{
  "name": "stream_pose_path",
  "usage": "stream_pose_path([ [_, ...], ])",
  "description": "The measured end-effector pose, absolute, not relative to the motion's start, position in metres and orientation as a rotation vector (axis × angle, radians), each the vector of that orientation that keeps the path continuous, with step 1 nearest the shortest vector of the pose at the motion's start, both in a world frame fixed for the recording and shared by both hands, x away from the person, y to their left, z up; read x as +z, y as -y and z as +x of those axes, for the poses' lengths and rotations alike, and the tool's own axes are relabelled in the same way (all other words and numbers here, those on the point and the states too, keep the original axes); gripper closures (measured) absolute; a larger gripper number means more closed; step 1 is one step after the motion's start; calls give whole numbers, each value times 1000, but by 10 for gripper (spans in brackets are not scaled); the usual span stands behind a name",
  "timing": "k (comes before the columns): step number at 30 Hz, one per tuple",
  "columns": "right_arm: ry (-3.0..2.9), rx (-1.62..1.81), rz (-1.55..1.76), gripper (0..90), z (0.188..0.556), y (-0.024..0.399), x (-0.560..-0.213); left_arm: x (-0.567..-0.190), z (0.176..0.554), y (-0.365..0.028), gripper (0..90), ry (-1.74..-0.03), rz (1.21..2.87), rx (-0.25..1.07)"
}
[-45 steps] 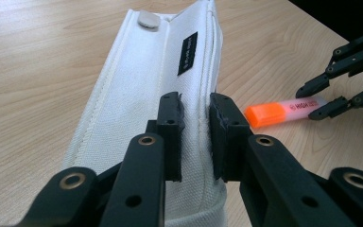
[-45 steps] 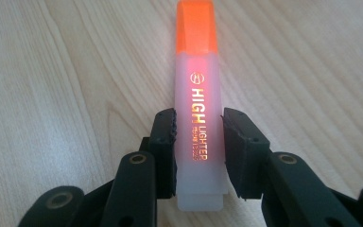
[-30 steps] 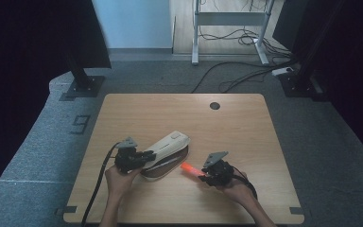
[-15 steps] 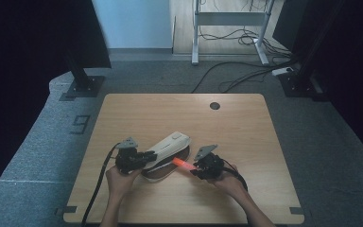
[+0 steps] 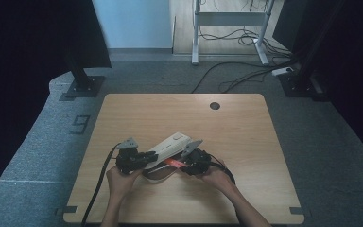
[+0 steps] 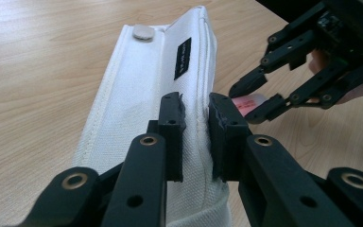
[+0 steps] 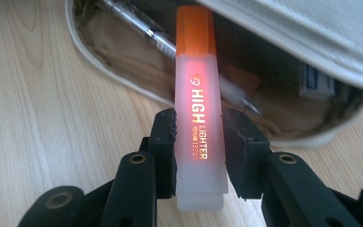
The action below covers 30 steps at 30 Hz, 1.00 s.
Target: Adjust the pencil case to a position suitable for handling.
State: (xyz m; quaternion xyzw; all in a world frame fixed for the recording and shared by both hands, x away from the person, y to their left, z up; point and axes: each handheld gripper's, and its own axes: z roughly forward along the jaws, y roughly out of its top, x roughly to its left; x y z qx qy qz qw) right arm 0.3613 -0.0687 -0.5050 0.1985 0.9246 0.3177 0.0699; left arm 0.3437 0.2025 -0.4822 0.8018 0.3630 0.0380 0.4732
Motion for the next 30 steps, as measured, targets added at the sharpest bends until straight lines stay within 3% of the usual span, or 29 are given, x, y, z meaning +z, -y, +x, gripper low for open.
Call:
stream_pose_path([
  [21, -2772, 1005, 572, 638, 379, 34, -516, -482, 344, -201, 763, -876, 1976, 90],
  [24, -2773, 991, 567, 548, 379, 36, -517, -482, 344, -201, 763, -875, 1977, 90],
  [30, -2755, 998, 565, 517, 374, 48, -511, -483, 344, -201, 763, -875, 1977, 89],
])
